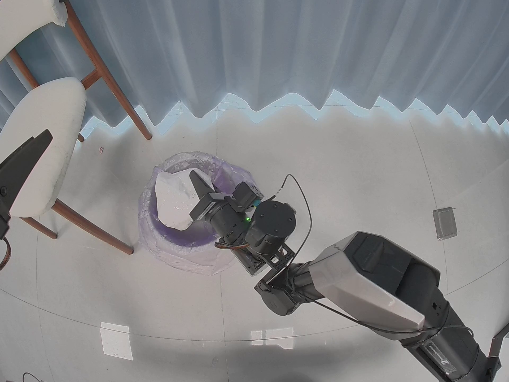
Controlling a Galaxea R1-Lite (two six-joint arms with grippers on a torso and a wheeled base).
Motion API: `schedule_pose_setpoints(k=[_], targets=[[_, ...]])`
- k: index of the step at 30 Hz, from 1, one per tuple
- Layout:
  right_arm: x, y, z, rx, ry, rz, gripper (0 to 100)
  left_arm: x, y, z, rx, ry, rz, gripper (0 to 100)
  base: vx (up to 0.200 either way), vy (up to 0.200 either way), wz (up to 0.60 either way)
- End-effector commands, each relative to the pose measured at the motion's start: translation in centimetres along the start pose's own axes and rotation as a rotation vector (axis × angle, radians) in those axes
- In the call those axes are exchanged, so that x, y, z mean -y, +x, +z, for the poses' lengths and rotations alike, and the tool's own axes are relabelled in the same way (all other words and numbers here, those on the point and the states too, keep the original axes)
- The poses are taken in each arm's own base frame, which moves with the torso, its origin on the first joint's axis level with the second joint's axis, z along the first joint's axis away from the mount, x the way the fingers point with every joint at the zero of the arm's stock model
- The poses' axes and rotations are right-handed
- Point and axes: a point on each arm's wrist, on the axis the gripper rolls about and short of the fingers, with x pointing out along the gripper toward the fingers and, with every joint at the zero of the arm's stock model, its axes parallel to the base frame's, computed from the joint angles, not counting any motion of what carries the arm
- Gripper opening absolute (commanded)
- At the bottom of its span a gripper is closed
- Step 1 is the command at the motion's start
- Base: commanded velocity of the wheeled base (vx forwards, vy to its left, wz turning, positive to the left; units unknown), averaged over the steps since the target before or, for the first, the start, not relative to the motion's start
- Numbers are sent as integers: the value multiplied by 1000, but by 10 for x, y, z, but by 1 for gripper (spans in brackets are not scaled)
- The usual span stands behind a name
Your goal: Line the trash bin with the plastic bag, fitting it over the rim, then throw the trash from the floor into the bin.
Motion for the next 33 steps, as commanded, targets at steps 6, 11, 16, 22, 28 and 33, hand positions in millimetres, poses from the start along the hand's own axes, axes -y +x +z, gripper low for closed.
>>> schedule_pose_setpoints(k=[6,11,16,22,28,33], targets=[[17,7,-16,23,-22,-24,0,0,0,-1,-2,1,1,100,0,0,0],[20,15,4,96,-35,-12,100,0,0,-1,-4,-1,-2,100,0,0,0],[19,24,41,186,-47,-6,100,0,0,-1,-4,-1,-2,100,0,0,0],[-20,12,107,280,-39,8,100,0,0,0,-1,0,-3,100,0,0,0],[-77,-48,181,258,-39,13,100,1,-1,0,2,2,-5,100,0,0,0],[-115,-105,245,287,-112,35,100,0,-2,-1,-1,34,-1,100,0,0,0]])
